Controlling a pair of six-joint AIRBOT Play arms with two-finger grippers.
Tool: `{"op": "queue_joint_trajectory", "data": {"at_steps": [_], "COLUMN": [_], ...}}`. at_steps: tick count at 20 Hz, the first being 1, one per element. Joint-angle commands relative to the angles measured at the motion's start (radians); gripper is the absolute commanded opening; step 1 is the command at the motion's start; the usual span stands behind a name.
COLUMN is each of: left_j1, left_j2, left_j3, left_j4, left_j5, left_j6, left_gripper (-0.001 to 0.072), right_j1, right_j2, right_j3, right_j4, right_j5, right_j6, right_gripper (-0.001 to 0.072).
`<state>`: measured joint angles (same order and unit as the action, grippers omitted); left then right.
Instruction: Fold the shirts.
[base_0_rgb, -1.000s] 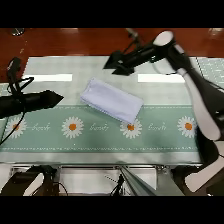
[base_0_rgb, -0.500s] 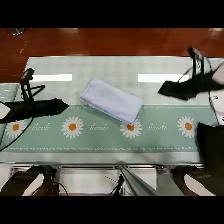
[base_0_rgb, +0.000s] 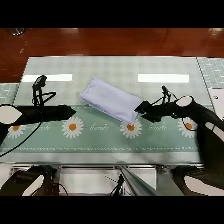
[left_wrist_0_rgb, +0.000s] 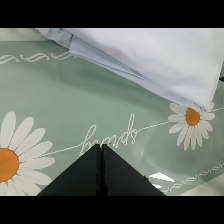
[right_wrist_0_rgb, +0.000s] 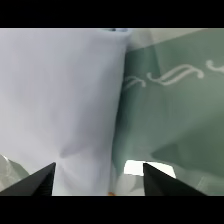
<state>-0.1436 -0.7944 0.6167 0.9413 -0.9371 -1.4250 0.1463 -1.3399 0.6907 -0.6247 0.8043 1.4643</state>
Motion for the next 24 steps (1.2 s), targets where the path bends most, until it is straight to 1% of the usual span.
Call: {"op": "queue_joint_trajectory", "data": {"at_steps": [1,2,3,4,5,7,9,12,14,15,17,19,21,24], "left_j1": [-0.006,-0.006,-0.006,-0.006,-0.006,-0.006,-0.006,-0.006,-0.006,-0.006,-0.006,-0.006,-0.006,-0.006], "left_j2": [0.000,0.000,0.000,0.000,0.000,0.000,0.000,-0.001,-0.003,-0.005,-0.008,-0.008,-0.011,-0.011], "left_j3": [-0.002,-0.002,-0.002,-0.002,-0.002,-0.002,-0.002,-0.002,-0.002,-0.002,-0.002,-0.002,-0.002,-0.002], "left_j4": [-0.005,-0.008,-0.010,-0.011,-0.011,-0.011,-0.011,-0.011,-0.011,-0.011,-0.011,-0.010,-0.009,-0.008], "left_j5": [0.005,0.006,0.006,0.008,0.014,0.019,0.021,0.021,0.021,0.021,0.021,0.008,0.001,0.002], "left_j6": [0.000,0.000,0.000,0.000,0.000,0.000,0.000,0.000,0.000,0.000,0.000,0.000,0.000,0.000], "left_gripper": [0.0020,0.0020,0.0020,0.0020,0.0020,0.0020,0.0020,0.0020,0.0020,0.0020,0.0020,0.0020,0.0020,0.0020], "right_j1": [0.006,0.007,0.015,0.032,0.045,0.050,0.048,0.047,0.029,0.013,-0.034,-0.114,-0.225,-0.418], "right_j2": [-0.144,-0.168,-0.190,-0.208,-0.227,-0.242,-0.241,-0.241,-0.241,-0.241,-0.241,-0.229,-0.183,-0.123], "right_j3": [0.083,0.106,0.136,0.171,0.222,0.351,0.532,0.865,1.072,1.164,1.306,1.391,1.391,1.390], "right_j4": [0.113,0.135,0.152,0.157,0.151,0.124,0.070,-0.113,-0.277,-0.309,-0.328,-0.323,-0.321,-0.321], "right_j5": [0.066,0.071,0.084,0.103,0.135,0.204,0.298,0.419,0.487,0.506,0.558,0.632,0.677,0.793], "right_j6": [-0.090,-0.100,-0.135,-0.170,-0.206,-0.208,-0.179,-0.042,0.101,0.152,0.187,0.217,0.233,0.270], "right_gripper": [0.0607,0.0501,0.0278,0.0135,0.0026,0.0026,0.0025,0.0025,0.0026,0.0025,0.0025,0.0026,0.0026,0.0026]}}
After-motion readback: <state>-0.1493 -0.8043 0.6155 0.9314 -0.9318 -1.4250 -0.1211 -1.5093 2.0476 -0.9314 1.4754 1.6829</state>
